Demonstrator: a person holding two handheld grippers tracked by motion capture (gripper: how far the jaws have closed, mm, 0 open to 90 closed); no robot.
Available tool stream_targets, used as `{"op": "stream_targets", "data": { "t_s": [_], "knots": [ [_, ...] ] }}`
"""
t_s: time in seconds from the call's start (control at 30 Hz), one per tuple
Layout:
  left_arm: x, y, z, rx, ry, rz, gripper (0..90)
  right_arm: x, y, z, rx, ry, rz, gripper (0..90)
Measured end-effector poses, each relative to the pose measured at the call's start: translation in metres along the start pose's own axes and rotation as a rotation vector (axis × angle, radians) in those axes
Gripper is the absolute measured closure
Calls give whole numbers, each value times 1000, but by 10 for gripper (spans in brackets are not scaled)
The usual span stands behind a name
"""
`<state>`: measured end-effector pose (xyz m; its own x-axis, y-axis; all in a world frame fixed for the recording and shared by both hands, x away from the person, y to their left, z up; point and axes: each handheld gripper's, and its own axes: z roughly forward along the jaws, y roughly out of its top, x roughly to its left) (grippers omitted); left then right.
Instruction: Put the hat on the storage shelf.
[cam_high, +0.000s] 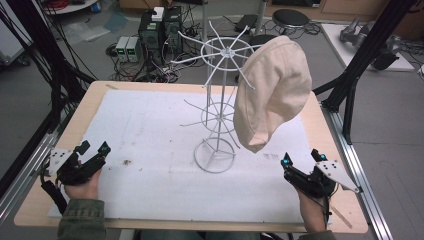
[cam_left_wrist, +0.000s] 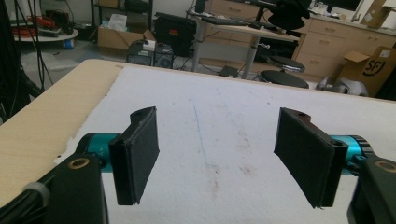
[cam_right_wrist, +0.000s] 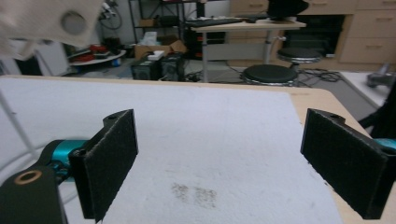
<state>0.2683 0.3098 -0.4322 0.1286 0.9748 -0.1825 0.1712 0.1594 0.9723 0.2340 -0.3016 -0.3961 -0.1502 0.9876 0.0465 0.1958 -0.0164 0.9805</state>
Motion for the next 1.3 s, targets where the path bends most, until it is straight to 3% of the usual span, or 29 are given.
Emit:
{"op": "stream_targets", "data": {
  "t_s": [0.23,0.57,0.67,0.8,1.3],
  "knots": [
    [-1,0,1,2,-2,7,304,2,-14,2,14,-75,-4,101],
    [-2,0,0,-7,2,15,306,-5,-29,3,-2,-188,31,101],
    [-3,0,1,-7,4,21,306,-8,-33,4,-11,-219,84,100],
    [-4,0,2,-6,6,26,307,-9,-33,3,-40,-276,39,100],
    [-6,0,2,-1,1,37,306,-12,-34,0,-43,-242,47,100]
  ]
}}
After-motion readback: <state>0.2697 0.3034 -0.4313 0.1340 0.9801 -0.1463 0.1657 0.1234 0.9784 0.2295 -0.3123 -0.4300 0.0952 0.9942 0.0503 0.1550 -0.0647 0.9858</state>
